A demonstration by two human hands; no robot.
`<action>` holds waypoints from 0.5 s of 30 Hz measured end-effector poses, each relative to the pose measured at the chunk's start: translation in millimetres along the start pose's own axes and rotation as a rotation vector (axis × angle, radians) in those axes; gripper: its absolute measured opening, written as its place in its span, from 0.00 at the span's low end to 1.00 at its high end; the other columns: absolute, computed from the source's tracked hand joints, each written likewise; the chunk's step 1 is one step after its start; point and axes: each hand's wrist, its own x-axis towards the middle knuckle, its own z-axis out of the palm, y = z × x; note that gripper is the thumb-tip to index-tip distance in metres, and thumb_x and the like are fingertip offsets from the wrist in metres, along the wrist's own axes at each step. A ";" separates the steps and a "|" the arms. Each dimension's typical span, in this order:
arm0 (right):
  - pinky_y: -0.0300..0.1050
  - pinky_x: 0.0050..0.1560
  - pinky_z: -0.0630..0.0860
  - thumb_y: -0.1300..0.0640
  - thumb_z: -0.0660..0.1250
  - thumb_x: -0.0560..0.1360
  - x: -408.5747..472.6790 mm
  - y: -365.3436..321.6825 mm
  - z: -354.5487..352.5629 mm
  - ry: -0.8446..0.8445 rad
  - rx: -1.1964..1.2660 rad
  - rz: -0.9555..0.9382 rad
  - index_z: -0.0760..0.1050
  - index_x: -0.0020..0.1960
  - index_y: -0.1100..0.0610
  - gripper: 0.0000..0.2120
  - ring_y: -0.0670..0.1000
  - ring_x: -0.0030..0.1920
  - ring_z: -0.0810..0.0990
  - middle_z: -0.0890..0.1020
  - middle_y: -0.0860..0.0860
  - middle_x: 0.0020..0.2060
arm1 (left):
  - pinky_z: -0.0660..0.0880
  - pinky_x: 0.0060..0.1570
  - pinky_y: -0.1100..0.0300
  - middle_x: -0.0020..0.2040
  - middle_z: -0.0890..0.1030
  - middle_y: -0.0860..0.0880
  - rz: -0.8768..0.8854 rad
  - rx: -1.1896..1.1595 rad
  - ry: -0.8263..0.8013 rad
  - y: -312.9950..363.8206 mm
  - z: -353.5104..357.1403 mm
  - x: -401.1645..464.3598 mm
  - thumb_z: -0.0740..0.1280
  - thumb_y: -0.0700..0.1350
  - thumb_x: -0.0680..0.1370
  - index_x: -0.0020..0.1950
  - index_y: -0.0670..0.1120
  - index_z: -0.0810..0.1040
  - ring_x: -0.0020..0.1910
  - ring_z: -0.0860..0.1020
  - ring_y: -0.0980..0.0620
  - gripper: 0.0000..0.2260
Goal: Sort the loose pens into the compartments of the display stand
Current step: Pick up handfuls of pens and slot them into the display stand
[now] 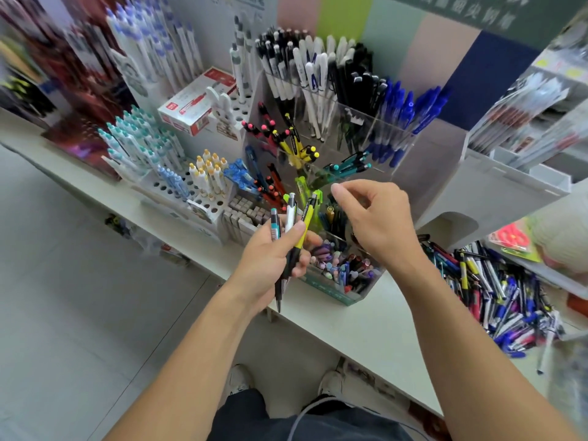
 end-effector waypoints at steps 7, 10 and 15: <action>0.38 0.28 0.72 0.58 0.71 0.79 20.4 -47.9 -19.1 -0.094 0.490 0.085 0.82 0.44 0.60 0.07 0.46 0.27 0.74 0.78 0.53 0.29 | 0.79 0.32 0.63 0.41 0.85 0.48 0.085 0.026 -0.022 16.8 0.5 3.8 0.61 0.43 0.84 0.55 0.45 0.79 0.36 0.83 0.52 0.08; 0.44 0.34 0.80 0.58 0.68 0.80 46.8 -59.2 -28.2 0.247 0.414 -0.183 0.82 0.48 0.57 0.05 0.49 0.34 0.82 0.83 0.51 0.36 | 0.69 0.23 0.66 0.38 0.79 0.50 0.058 0.048 0.015 19.9 -8.2 7.6 0.60 0.46 0.85 0.59 0.47 0.80 0.31 0.75 0.54 0.10; 0.54 0.47 0.79 0.58 0.65 0.80 91.1 -54.5 2.3 0.311 -0.067 -0.330 0.81 0.53 0.60 0.08 0.52 0.42 0.80 0.83 0.53 0.43 | 0.53 0.19 0.68 0.32 0.69 0.51 -0.070 -0.054 0.020 22.2 -16.2 12.1 0.57 0.47 0.85 0.58 0.41 0.76 0.23 0.58 0.58 0.12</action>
